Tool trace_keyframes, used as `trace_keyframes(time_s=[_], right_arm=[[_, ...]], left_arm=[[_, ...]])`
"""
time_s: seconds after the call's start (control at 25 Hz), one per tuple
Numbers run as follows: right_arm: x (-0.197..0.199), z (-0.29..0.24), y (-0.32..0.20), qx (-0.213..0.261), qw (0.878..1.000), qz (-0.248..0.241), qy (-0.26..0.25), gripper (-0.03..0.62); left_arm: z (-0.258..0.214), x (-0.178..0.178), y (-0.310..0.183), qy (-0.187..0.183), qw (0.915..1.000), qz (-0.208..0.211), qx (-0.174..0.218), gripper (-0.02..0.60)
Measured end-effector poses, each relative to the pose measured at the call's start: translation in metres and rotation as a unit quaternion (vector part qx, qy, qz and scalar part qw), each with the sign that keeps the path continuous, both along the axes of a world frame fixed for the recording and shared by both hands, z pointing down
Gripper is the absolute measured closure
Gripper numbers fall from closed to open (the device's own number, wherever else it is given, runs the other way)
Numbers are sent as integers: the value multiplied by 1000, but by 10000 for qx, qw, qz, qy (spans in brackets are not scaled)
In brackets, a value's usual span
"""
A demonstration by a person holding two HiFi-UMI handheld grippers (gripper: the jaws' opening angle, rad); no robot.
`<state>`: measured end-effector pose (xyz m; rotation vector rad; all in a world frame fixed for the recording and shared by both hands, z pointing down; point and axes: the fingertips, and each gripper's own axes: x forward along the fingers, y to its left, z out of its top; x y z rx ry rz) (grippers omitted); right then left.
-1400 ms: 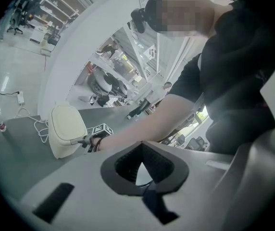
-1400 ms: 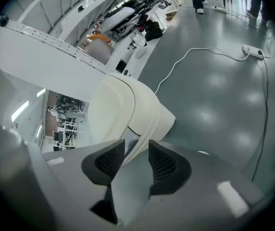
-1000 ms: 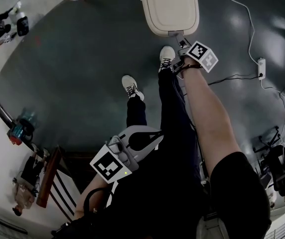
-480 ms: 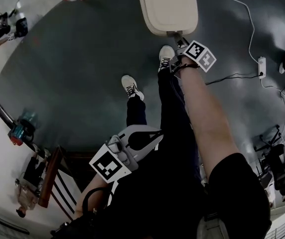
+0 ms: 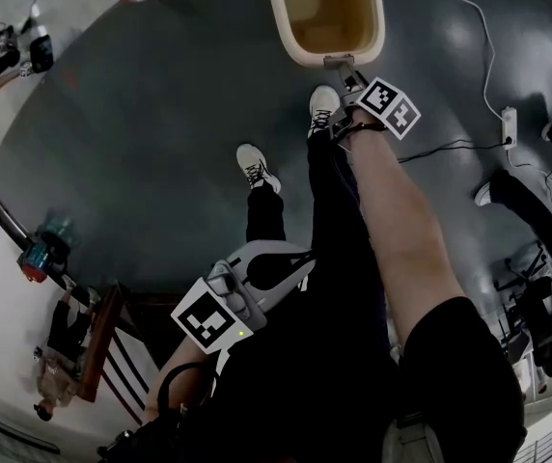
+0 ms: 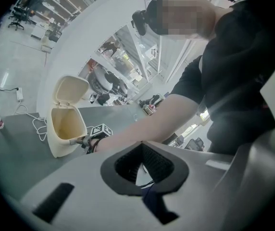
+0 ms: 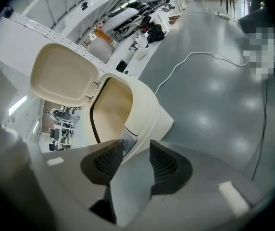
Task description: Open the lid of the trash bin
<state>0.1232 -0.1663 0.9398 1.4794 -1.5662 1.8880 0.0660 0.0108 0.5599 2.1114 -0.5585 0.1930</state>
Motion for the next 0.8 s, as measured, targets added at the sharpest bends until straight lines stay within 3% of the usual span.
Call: trace_keyframes(time_s=[0.12,0.44,0.52,0.6,0.8], right_arm=[[1,-1,0,19,10000,-4,24,413],[0,-3,-1,-45,9998,-120,134,419],[0,-8,0,-104,9995,-210,222,464],[1,-17,1,-177,9987,-285,394,587],[3,-58,-3,85,9986,-341,387,586]], left_arm=[[-2,-2,-6,82,9996,-255,-1,580],[-10,-7,-2,19,9998,-167,132,580],[-17,-10,0,17,9997,-174,192,580],[-27,-15,-1,24,9994,-204,273,580],[-58,-25,-11,67,9973,-319,660,580]])
